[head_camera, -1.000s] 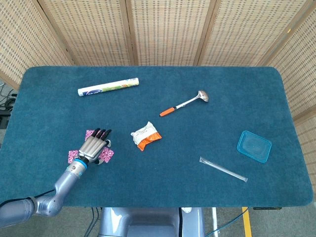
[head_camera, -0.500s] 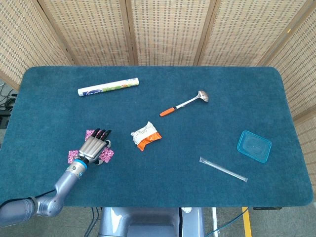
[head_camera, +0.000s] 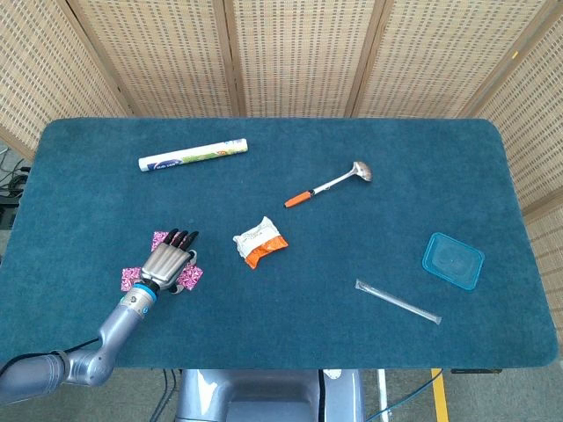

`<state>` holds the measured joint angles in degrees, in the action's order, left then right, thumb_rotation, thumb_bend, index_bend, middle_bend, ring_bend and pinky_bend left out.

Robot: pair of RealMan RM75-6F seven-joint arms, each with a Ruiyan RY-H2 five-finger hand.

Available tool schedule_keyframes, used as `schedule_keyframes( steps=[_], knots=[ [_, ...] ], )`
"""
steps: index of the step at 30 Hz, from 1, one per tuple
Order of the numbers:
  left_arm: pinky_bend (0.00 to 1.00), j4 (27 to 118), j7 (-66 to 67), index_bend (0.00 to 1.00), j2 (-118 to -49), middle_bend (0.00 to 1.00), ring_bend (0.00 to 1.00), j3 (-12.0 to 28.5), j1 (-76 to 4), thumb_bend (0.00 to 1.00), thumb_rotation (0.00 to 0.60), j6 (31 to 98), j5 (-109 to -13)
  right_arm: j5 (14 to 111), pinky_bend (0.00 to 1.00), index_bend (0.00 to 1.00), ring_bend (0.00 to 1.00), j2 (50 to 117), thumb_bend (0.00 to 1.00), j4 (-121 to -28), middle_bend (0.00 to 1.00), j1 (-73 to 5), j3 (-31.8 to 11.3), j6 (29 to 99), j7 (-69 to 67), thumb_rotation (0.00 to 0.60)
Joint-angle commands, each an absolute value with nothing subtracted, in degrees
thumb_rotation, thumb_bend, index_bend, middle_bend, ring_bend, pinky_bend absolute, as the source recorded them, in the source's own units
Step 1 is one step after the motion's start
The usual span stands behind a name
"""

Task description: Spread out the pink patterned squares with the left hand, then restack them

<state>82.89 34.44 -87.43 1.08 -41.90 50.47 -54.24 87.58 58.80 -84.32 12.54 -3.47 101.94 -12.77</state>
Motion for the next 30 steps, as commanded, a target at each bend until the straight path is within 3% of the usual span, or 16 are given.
schedule_keyframes(
  steps=[1, 30],
  knots=[
    [0.00, 82.83, 34.44, 0.41, -87.45, 0.00, 0.00, 1.10, -41.99, 0.22, 0.600, 50.44, -54.02, 87.56, 0.00, 0.30, 0.00, 58.83, 0.01, -84.25, 0.26, 12.59, -3.50, 102.00, -12.84, 0.600],
    [0.00, 84.74, 31.73, 0.43, -84.33, 0.00, 0.00, 2.03, -41.49, 0.25, 0.600, 52.35, -54.78, 88.06, 0.00, 0.30, 0.00, 58.84, 0.01, -84.36, 0.26, 12.53, -3.65, 102.31, -12.81, 0.600]
  ],
)
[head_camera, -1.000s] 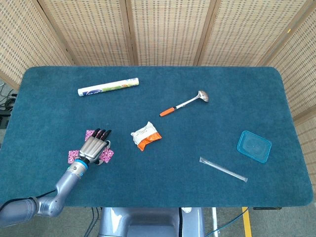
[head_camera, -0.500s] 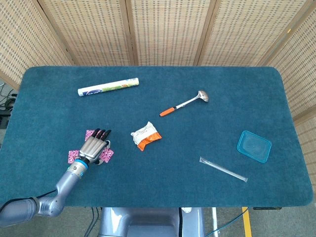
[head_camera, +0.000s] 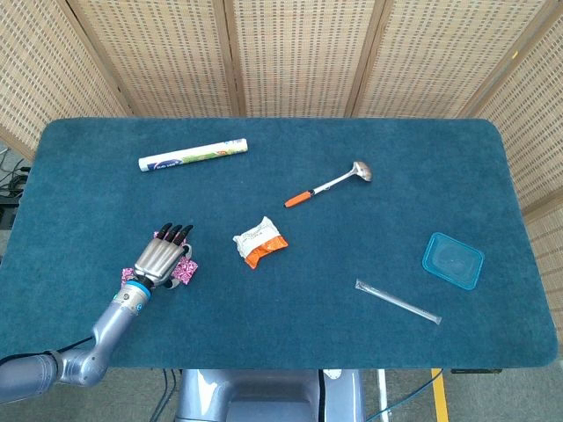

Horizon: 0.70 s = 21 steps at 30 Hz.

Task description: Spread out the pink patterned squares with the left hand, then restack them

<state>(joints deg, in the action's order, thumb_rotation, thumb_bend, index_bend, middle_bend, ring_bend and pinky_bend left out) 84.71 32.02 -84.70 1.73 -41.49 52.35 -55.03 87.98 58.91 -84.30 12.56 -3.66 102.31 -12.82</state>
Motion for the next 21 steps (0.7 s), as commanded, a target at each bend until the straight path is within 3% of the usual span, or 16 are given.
schedule_keyframes(
  steps=[1, 21],
  knots=[
    [0.00, 84.64, 31.65, 0.43, -84.17, 0.00, 0.00, 2.17, -41.52, 0.25, 0.600, 52.36, -54.67, 88.09, 0.00, 0.30, 0.00, 58.81, 0.01, -84.43, 0.26, 12.51, -3.64, 102.29, -12.78, 0.600],
    [0.00, 78.00, 32.95, 0.43, -85.81, 0.00, 0.00, 5.66, -44.67, 0.25, 0.600, 48.85, -44.83, 88.41, 0.00, 0.30, 0.00, 58.71, 0.01, -85.19, 0.26, 12.33, -3.57, 102.25, -12.18, 0.600]
  ],
)
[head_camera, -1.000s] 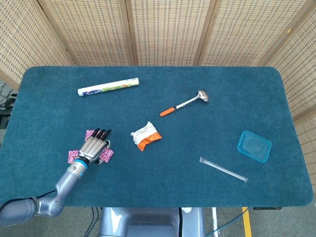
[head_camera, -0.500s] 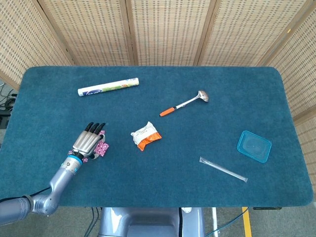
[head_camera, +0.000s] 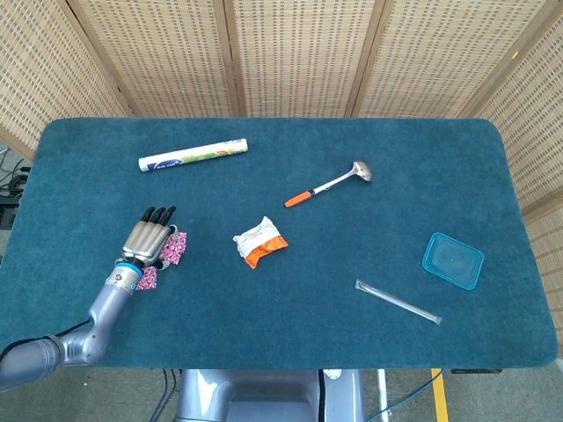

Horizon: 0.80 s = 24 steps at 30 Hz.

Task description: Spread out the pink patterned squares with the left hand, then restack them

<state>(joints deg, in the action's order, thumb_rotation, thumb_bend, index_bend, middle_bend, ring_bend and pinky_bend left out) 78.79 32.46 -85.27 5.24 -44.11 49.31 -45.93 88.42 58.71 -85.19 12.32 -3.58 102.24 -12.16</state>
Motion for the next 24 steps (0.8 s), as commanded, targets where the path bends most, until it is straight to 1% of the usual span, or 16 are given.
schedule_keyframes(
  steps=[1, 6, 16, 18, 20, 24],
  knots=[
    [0.00, 77.57, 33.22, 0.43, -86.05, 0.00, 0.00, 5.77, -44.91, 0.25, 0.600, 48.74, -44.19, 88.39, 0.00, 0.30, 0.00, 58.72, 0.01, -85.16, 0.26, 12.35, -3.56, 102.25, -12.20, 0.600],
    [0.00, 75.26, 34.74, 0.43, -87.34, 0.00, 0.00, 6.68, -46.54, 0.25, 0.600, 48.03, -40.13, 88.06, 0.00, 0.30, 0.00, 58.83, 0.01, -84.83, 0.26, 12.56, -3.58, 102.34, -12.50, 0.600],
    [0.00, 74.29, 36.83, 0.43, -87.94, 0.00, 0.00, 6.46, -48.11, 0.24, 0.600, 47.14, -35.18, 87.66, 0.00, 0.30, 0.00, 58.94, 0.01, -84.31, 0.26, 12.73, -3.63, 102.28, -13.05, 0.600],
    [0.00, 74.28, 37.12, 0.40, -87.99, 0.00, 0.00, 6.29, -48.36, 0.23, 0.600, 47.15, -34.76, 87.64, 0.00, 0.30, 0.00, 58.96, 0.01, -84.31, 0.26, 12.78, -3.64, 102.32, -13.06, 0.600],
    [0.00, 74.47, 37.08, 0.35, -88.03, 0.00, 0.00, 6.23, -48.52, 0.22, 0.600, 47.24, -34.49, 87.63, 0.00, 0.30, 0.00, 58.99, 0.01, -84.31, 0.26, 12.84, -3.63, 102.38, -13.02, 0.600],
    [0.00, 74.72, 36.92, 0.29, -87.98, 0.00, 0.00, 5.98, -48.68, 0.22, 0.600, 47.54, -34.60, 87.62, 0.00, 0.30, 0.00, 58.96, 0.01, -84.36, 0.26, 12.96, -3.64, 102.56, -13.05, 0.600]
  ],
)
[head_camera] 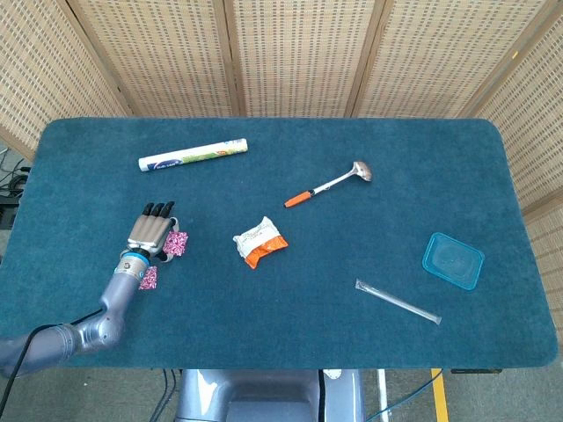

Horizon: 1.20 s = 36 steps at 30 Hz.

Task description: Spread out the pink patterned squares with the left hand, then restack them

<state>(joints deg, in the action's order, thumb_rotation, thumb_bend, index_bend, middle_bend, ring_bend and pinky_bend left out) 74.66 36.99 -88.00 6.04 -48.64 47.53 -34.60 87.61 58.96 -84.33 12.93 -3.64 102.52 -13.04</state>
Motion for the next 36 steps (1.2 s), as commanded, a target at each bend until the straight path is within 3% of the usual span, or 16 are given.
schedule_keyframes(
  steps=[1, 5, 10, 17, 27, 36],
  knots=[
    [0.00, 74.78, 36.85, 0.27, -87.94, 0.00, 0.00, 5.93, -48.69, 0.22, 0.600, 47.53, -34.56, 87.63, 0.00, 0.30, 0.00, 58.96, 0.01, -84.37, 0.26, 12.97, -3.65, 102.59, -13.04, 0.600],
    [0.00, 75.03, 36.51, 0.21, -87.76, 0.00, 0.00, 5.77, -48.70, 0.22, 0.600, 47.69, -34.70, 87.68, 0.00, 0.30, 0.00, 58.91, 0.01, -84.42, 0.26, 13.02, -3.65, 102.67, -12.97, 0.600],
    [0.00, 76.75, 34.74, 0.19, -86.77, 0.00, 0.00, 5.94, -48.05, 0.22, 0.600, 48.42, -36.00, 87.76, 0.00, 0.30, 0.00, 58.89, 0.01, -84.46, 0.26, 13.01, -3.69, 102.75, -12.94, 0.600],
    [0.00, 80.76, 33.27, 0.31, -83.67, 0.00, 0.00, 4.23, -45.91, 0.23, 0.600, 50.91, -39.85, 88.00, 0.00, 0.30, 0.00, 58.83, 0.01, -84.48, 0.26, 12.63, -3.74, 102.33, -13.00, 0.600],
    [0.00, 88.04, 30.13, 0.32, -77.34, 0.00, 0.00, -0.64, -39.62, 0.23, 0.600, 56.36, -46.98, 88.96, 0.00, 0.30, 0.00, 58.97, 0.01, -84.65, 0.26, 11.23, -3.83, 101.09, -12.83, 0.600],
    [0.00, 89.62, 27.37, 0.33, -75.99, 0.00, 0.00, -2.12, -35.70, 0.22, 0.600, 59.03, -50.87, 89.44, 0.00, 0.30, 0.00, 59.21, 0.01, -84.40, 0.26, 10.51, -3.79, 100.61, -13.01, 0.600]
  ],
)
